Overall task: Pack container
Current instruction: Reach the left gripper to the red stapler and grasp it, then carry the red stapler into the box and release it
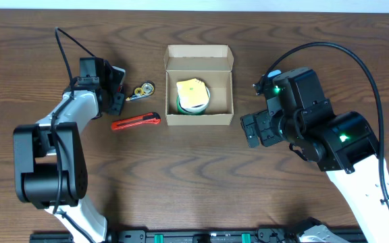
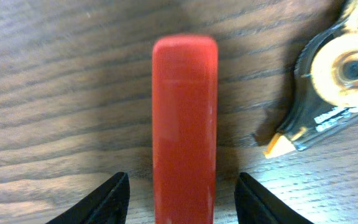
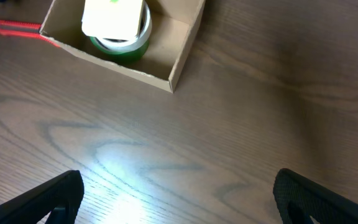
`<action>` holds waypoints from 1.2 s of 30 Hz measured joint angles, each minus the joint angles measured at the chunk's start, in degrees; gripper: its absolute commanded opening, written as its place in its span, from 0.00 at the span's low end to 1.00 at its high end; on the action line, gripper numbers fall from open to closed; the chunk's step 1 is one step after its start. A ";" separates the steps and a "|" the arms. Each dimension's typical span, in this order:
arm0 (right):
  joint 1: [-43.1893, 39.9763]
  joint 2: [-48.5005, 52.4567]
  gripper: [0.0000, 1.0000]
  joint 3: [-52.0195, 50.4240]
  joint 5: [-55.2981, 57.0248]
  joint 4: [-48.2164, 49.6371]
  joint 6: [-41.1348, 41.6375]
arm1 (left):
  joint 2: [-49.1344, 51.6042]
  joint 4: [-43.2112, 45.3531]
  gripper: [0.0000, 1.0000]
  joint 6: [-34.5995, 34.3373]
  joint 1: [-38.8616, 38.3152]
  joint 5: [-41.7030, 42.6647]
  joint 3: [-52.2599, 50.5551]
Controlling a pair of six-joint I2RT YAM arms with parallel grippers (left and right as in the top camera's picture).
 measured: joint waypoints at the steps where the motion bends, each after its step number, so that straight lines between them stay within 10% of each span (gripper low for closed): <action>1: 0.00 0.00 0.99 0.00 -0.02 0.00 0.00 | 0.22 0.15 0.54 -0.28 0.02 0.15 0.07; 17: 0.00 0.00 0.99 0.00 0.00 0.00 0.00 | 0.72 0.52 0.06 -3.65 0.13 0.00 0.44; 36: 0.00 0.00 0.99 0.00 0.00 0.00 -0.02 | -4.00 -19.45 0.06 -17.33 -2.56 3.54 12.87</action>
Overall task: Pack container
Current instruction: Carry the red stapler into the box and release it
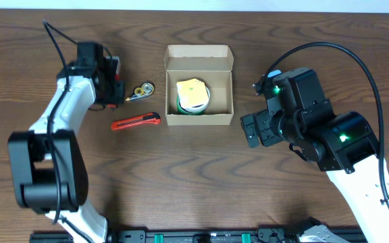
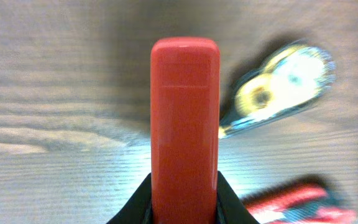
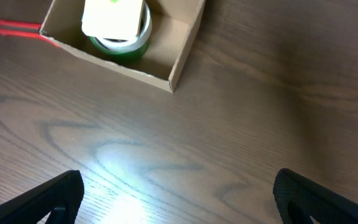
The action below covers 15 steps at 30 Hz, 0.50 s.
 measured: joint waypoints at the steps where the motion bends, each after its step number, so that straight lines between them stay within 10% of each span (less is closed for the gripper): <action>1: 0.00 0.00 0.99 0.00 0.00 0.00 -0.02 | -1.11 -0.39 0.06 -1.33 -0.83 0.09 0.98; 15: 0.00 0.00 0.99 0.00 -0.02 0.02 -0.15 | -6.40 12.00 0.06 -25.38 -25.24 5.05 4.59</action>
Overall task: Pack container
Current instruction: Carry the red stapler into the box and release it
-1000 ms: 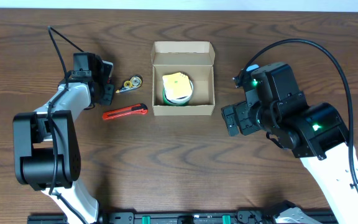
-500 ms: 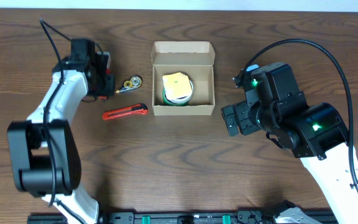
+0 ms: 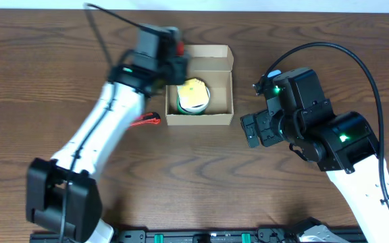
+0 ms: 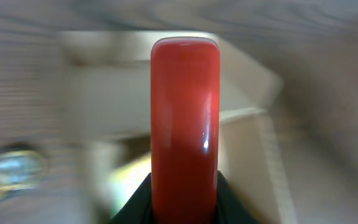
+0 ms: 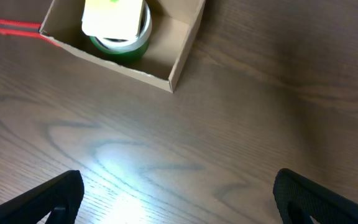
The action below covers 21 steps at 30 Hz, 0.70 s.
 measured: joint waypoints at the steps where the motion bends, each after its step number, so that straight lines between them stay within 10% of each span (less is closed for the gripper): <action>1: 0.00 0.00 0.99 0.00 0.02 -0.02 0.00 | 0.09 0.42 0.06 -1.18 -1.81 -0.37 0.00; 10: 0.00 0.00 0.99 0.00 0.02 -0.02 0.00 | 0.74 2.71 0.06 -8.66 -16.81 -11.74 0.00; 21: 0.00 0.00 0.99 0.00 0.02 -0.02 -0.02 | 5.64 4.28 0.06 -15.89 -17.51 -20.76 0.00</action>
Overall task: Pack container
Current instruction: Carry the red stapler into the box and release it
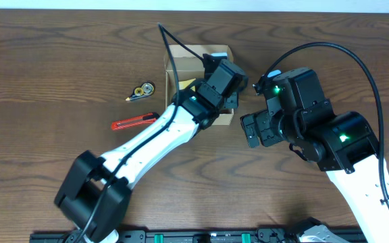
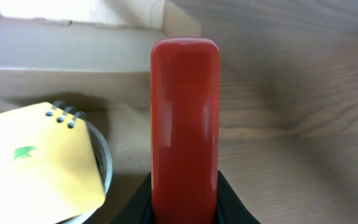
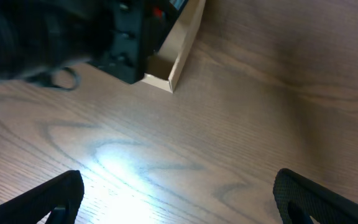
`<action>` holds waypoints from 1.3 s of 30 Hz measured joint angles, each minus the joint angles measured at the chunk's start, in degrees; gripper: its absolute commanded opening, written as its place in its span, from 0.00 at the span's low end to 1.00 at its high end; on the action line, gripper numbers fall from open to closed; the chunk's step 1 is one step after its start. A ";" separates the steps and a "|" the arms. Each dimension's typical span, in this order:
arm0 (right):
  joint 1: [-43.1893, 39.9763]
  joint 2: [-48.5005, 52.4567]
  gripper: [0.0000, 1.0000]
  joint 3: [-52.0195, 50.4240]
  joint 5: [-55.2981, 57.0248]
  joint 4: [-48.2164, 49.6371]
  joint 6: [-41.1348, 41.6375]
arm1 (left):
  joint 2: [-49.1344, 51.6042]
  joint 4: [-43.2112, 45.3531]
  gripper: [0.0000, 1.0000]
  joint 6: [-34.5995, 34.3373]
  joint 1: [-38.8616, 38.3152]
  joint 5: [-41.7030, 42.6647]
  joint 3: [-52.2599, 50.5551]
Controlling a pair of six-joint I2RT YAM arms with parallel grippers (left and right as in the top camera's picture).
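Observation:
The open cardboard box (image 1: 181,54) stands at the table's middle back, its inner wall (image 2: 73,50) filling the top of the left wrist view. My left gripper (image 1: 223,77) hangs over the box's right half, shut on a red oblong piece (image 2: 185,124) that points ahead between the jaws. Inside the box, to the left of the piece, a yellow spiral notepad (image 2: 36,162) lies on a tape roll (image 2: 104,168). My right gripper (image 1: 254,129) stays open over bare wood, right of the box, with nothing between its fingers (image 3: 48,199).
A correction tape roller (image 1: 140,90) and a red utility knife (image 1: 135,122) lie on the table left of the box. My left arm crosses the table from the front left to the box. The box's near right corner (image 3: 173,78) shows in the right wrist view.
My left gripper, still holding the red piece, has moved from the box's back left corner to above its right half. The right arm is where it was.
My left gripper stood open around the red piece on the table, left of the correction tape. Then it was shut on the piece and off the wood. Then it was at the box's back left, and now it is over the box's right half.

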 measured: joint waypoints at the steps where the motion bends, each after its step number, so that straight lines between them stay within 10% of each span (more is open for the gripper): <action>1: 0.00 0.00 0.99 0.00 0.00 0.02 0.02 | 0.68 0.26 0.06 -0.13 -0.02 -0.11 0.00; 12: 0.00 0.00 0.99 0.00 0.00 0.00 0.02 | 2.80 0.72 0.06 -2.12 -0.02 -0.22 0.00; 19: 0.00 0.00 0.99 0.00 0.00 0.00 0.02 | 2.99 1.03 0.68 -2.84 -0.02 -0.20 0.00; 39: 0.00 0.00 0.99 0.00 0.00 -0.02 0.02 | -8.59 -4.31 0.57 3.76 1.33 -3.80 0.00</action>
